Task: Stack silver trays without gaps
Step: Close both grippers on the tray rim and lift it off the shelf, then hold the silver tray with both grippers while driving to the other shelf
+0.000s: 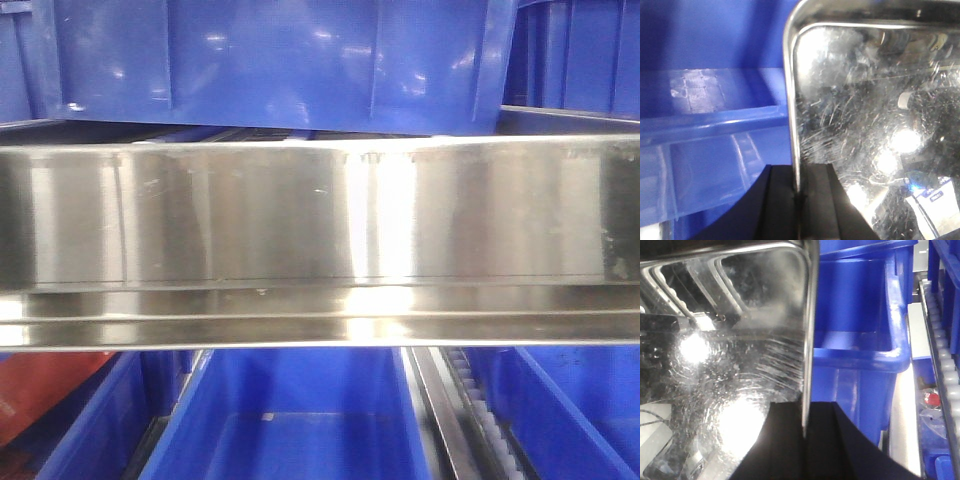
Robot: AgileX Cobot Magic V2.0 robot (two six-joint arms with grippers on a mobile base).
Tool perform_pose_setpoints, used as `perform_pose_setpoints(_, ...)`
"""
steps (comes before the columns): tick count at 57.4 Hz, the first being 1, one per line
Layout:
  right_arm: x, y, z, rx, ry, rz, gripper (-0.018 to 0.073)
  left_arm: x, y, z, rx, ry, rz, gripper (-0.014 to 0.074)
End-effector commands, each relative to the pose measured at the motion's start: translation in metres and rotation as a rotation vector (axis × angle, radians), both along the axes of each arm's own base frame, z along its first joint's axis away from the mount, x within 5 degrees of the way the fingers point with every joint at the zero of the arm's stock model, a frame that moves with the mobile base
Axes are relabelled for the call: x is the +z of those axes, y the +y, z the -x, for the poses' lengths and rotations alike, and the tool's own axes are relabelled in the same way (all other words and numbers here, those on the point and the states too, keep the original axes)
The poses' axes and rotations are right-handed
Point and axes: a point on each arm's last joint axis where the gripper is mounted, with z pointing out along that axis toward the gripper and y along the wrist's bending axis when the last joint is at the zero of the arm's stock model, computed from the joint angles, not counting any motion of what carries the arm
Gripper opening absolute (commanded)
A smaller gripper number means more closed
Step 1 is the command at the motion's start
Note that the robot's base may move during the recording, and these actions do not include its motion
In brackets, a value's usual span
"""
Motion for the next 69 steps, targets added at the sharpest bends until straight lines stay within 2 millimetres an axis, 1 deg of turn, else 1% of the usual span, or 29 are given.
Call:
perform_pose_setpoints(1,0.011,-0.0024,0.0025,-0.011,-0.076,-0.002,-0.0079,0.0101,0.003,0.0038,-0.006,-0.053,0.022,-0.002)
perform_pose_setpoints(69,0.011,-0.0024,0.0025,-0.011,-0.076,-0.002,-0.0079,0.0095,0.0026,0.0033,-0.006,-0.052,0.021,-0.002)
